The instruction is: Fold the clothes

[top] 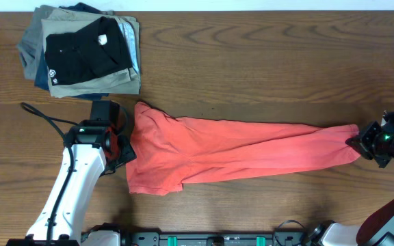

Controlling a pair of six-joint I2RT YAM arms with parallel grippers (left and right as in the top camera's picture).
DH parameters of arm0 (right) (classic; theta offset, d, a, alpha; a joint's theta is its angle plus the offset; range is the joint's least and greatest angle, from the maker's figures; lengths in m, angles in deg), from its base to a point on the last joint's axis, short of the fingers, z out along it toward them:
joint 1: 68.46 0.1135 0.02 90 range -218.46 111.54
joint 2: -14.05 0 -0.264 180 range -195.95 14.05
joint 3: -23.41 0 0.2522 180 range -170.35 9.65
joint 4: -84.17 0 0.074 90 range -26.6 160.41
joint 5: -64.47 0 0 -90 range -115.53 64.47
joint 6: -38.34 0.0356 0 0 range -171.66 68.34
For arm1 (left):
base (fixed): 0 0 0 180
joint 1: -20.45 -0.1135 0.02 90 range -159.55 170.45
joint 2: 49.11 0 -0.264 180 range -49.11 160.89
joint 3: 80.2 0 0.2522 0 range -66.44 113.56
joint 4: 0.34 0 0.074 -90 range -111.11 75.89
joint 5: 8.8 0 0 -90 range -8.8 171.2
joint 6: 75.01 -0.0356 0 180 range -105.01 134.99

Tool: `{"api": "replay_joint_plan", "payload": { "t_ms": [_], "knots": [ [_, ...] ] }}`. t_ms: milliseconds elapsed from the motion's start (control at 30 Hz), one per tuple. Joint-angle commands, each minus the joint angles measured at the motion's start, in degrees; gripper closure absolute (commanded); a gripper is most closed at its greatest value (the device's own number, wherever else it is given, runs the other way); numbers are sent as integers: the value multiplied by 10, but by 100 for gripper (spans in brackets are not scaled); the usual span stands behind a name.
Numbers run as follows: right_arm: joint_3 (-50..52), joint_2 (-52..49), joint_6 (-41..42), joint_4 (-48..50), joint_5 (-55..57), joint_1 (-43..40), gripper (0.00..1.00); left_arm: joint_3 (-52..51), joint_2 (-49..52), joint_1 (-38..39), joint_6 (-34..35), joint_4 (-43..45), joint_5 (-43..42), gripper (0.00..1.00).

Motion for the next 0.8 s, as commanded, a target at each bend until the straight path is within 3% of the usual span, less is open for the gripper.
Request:
{"api": "replay_joint_plan", "payload": {
  "t_ms": [0,100,133,167,267,300,333,767],
  "knots": [
    [-7,6,-7,0,35,-2,98,-3,-1,-2,-5,0,9,35],
    [0,3,-7,5,40,-2,96,-3,-1,-2,-5,0,9,35],
    [3,2,-7,8,42,-2,89,-3,-1,-2,-5,-1,9,35],
    [5,1,-7,11,42,-2,78,-3,-1,-2,-5,-1,9,35],
    [7,0,14,13,61,-2,19,-3,-1,-2,-5,-1,9,35],
    [7,-1,23,13,74,-1,7,-3,-1,-2,-5,-1,9,35],
    [7,-1,30,14,85,-1,2,-3,-1,-2,-5,-1,9,35],
    [7,-10,68,59,141,-1,1,-3,-1,-2,-5,-1,9,35]
  ]
}}
